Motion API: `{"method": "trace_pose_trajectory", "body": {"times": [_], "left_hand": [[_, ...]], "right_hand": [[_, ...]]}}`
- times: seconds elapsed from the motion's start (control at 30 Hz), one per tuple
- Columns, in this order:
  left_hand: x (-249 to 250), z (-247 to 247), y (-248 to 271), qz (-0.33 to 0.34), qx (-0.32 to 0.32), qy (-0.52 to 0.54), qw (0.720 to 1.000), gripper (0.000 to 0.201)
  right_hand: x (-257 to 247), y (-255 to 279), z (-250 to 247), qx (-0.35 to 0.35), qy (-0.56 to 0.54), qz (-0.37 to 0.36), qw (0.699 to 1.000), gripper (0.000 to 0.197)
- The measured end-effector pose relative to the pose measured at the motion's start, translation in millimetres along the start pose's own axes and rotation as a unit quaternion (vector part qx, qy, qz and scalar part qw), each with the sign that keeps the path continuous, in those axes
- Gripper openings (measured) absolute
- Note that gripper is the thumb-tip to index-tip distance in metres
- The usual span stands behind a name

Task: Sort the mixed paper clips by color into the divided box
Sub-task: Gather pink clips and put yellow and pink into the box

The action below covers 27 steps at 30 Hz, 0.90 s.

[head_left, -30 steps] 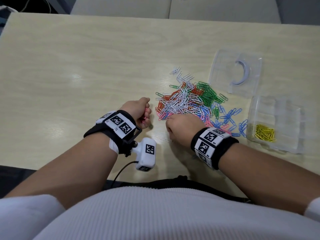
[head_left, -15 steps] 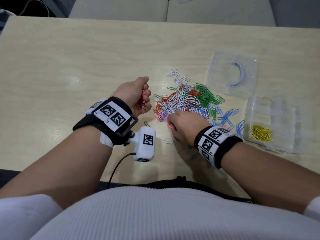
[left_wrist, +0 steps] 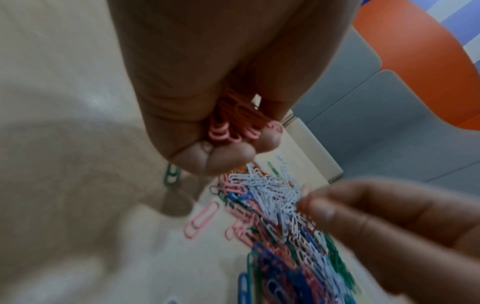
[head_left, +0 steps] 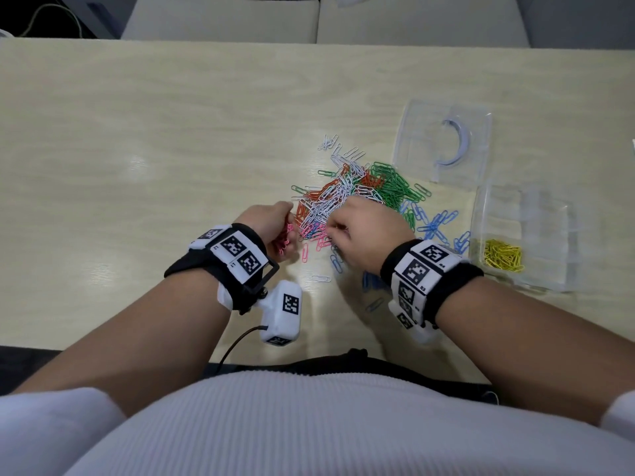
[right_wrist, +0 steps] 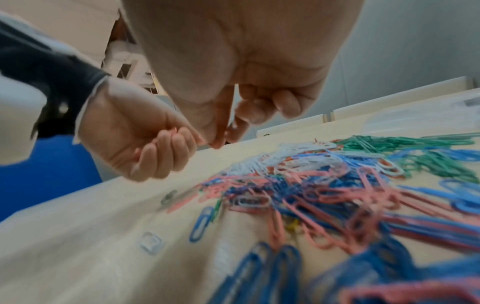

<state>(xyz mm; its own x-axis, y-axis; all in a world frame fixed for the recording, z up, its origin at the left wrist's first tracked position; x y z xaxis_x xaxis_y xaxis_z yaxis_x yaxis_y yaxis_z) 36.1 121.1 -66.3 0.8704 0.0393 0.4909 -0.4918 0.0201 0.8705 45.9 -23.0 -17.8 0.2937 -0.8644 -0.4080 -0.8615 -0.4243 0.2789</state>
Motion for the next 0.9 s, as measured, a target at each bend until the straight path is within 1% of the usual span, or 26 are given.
{"method": "trace_pose_trajectory", "body": {"times": [0.07,0.13,0.2,0.27,0.3,0.33,0.37,0.4,0.43,0.47,0.53,0.6,0.7,0.77,0.83,0.87,0.9], "left_hand": [[-8,6,-3,-0.018,-0.015,-0.013,1.0,0.034],[-14,13,-2,-0.03,-0.031,-0.04,0.998,0.026],[-17,19,0,-0.031,-0.05,-0.036,0.998,0.022],[-21,19,0,-0.037,-0.067,-0.021,0.997,0.026],[-23,16,-1,-0.043,-0.068,-0.013,0.997,0.029],[-23,11,-3,-0.047,-0.061,-0.004,0.997,0.029],[-24,5,-4,-0.049,-0.049,0.009,0.998,0.03],[-23,-1,-5,-0.048,-0.032,0.015,0.998,0.03],[-22,-6,-5,-0.044,-0.018,0.015,0.999,0.03],[-21,-8,-5,-0.04,-0.009,0.012,0.999,0.031],[-20,-10,-5,-0.035,-0.006,-0.002,0.999,0.031],[-20,-10,-5,-0.031,-0.007,-0.013,0.999,0.033],[-20,-7,-4,-0.026,-0.022,-0.032,0.999,0.033],[-20,-4,-3,-0.03,-0.025,-0.048,0.998,0.035],[-20,-3,-4,-0.03,-0.026,-0.055,0.998,0.035],[-19,-2,-4,-0.025,-0.022,-0.057,0.998,0.032],[-17,-4,-5,-0.011,-0.009,-0.066,0.998,0.027]], "right_hand": [[-15,1,-11,0.034,-0.043,-0.039,0.998,0.019],[-32,-1,-9,0.014,-0.049,-0.073,0.996,0.015],[-41,-4,-3,-0.001,-0.043,-0.085,0.995,0.015],[-37,-7,-5,0.026,-0.09,-0.07,0.993,0.016],[-30,-8,-6,0.04,-0.119,-0.051,0.991,0.016],[-22,-9,-4,0.04,-0.124,-0.031,0.991,0.018],[-16,-10,1,0.018,-0.092,-0.018,0.995,0.019],[-12,-11,10,-0.019,-0.031,-0.013,0.999,0.021],[-9,-12,19,-0.058,0.036,-0.012,0.998,0.023],[-8,-12,26,-0.082,0.089,-0.017,0.992,0.025],[-8,-14,30,-0.087,0.139,-0.029,0.986,0.023],[-9,-17,29,-0.078,0.161,-0.032,0.983,0.02],[-10,-19,30,-0.082,0.179,-0.03,0.98,0.02],[-10,-18,26,-0.08,0.131,-0.019,0.988,0.017],[-16,-16,16,-0.052,0.018,-0.02,0.998,0.008],[-24,-16,11,-0.038,-0.036,-0.041,0.998,0.006],[-34,-16,9,-0.033,-0.065,-0.07,0.995,0.007]]}}
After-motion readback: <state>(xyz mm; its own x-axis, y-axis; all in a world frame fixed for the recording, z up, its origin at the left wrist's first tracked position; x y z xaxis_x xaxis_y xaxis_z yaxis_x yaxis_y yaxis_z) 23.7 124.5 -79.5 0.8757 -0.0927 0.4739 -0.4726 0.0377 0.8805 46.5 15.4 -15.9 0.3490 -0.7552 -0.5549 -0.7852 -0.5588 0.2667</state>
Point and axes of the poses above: each hand's wrist, its own y-axis away from the middle knuckle, its own z-axis out of the palm, x = y × z, the point moved 8 cm from there along -y, towards the middle knuckle, and after that the axes turned 5 degrees about -x, right-handed, at the moved point
